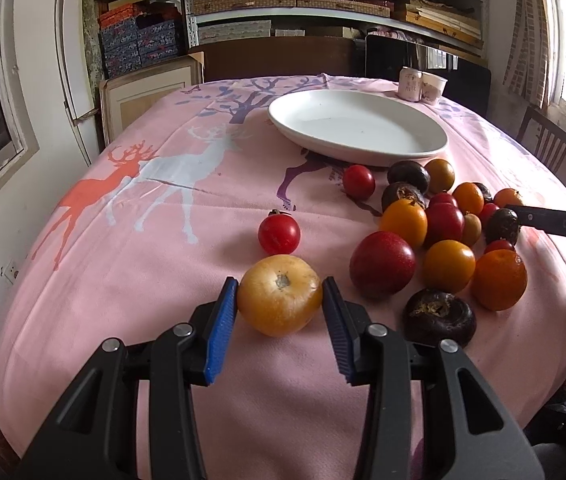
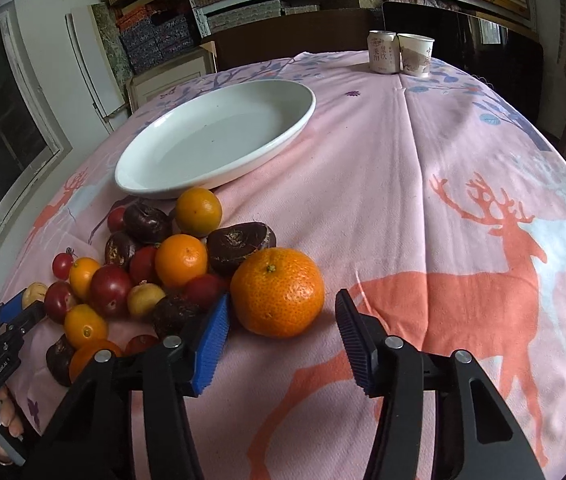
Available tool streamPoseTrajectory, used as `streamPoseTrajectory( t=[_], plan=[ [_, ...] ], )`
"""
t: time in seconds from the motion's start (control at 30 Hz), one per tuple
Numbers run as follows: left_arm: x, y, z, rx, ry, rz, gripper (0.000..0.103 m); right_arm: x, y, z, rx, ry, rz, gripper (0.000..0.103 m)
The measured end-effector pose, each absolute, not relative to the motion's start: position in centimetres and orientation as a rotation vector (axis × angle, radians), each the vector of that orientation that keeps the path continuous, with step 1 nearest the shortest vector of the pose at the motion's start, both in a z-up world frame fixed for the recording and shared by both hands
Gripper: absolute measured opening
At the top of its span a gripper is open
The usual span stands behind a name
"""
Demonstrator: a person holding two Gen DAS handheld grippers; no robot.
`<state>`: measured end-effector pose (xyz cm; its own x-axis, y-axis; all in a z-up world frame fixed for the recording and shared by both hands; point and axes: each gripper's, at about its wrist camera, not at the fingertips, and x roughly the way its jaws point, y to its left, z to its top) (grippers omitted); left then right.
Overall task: Organize fruits
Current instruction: 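Grasp the yellow round fruit with the left tool while the right tool grasps a mandarin, then lower both fruits into the white plate and open both tools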
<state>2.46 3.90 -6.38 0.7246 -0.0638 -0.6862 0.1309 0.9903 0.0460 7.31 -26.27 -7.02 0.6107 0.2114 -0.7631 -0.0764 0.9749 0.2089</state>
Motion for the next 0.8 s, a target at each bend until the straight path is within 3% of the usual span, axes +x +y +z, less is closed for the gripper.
streamPoseTrajectory(
  t=[0.43,0.8],
  plan=[
    [3.3,3.1,-3.5,0.059,0.707,-0.171,0.042,7.1,-28.4,-4.7,0.276,0.772,0.2,0.046],
    [16.8,-2.7,-2.1,0.028,0.809,-0.237,0.042,16.7,-25.1,-2.3,0.262,0.792,0.226,0.046]
  ],
)
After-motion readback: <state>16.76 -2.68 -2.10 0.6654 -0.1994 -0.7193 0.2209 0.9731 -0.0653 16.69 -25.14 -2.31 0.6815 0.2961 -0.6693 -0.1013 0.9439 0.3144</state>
